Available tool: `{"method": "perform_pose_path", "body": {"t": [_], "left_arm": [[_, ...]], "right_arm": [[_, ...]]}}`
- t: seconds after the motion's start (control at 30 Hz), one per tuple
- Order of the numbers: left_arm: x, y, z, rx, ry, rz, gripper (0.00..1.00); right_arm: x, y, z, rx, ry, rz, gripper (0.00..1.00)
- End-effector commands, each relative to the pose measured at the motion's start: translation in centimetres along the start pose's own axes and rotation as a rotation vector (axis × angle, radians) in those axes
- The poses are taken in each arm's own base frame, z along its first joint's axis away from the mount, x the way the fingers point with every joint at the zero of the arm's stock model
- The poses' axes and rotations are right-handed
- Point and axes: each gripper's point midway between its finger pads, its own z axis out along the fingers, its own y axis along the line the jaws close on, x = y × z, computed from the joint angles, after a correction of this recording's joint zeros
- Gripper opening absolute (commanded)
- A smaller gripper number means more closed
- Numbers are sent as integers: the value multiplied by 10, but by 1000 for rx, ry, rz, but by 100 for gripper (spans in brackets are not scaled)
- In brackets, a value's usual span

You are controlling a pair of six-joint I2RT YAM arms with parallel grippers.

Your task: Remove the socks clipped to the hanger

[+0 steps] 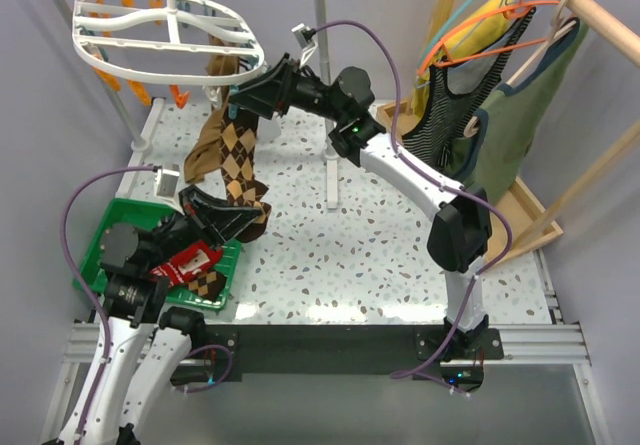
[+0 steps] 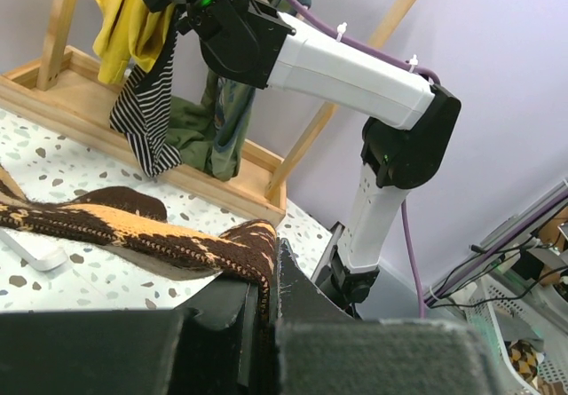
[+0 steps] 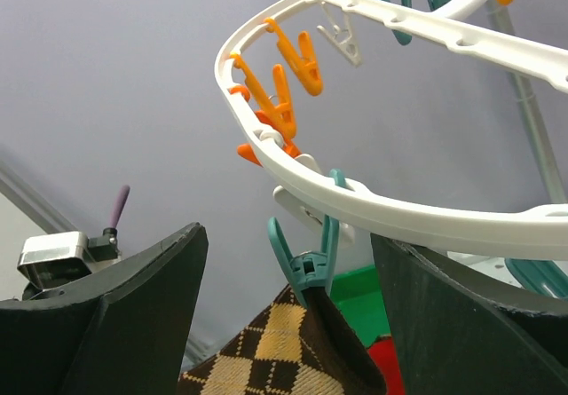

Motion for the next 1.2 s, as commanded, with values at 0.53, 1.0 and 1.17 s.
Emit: {"method": "perform_pose_path", "body": {"t": [0.53, 1.0, 1.17], "left_arm": [[-14, -25, -5, 45, -22, 55, 3], [-9, 2, -16, -143, -19, 62, 0], [-18, 55, -46, -526, -66, 74, 0]], "right_arm": [[-2, 16, 13, -29, -60, -10, 63], [6, -4, 13, 62, -37, 17, 0], [13, -5, 10, 76, -10, 20, 0]]}}
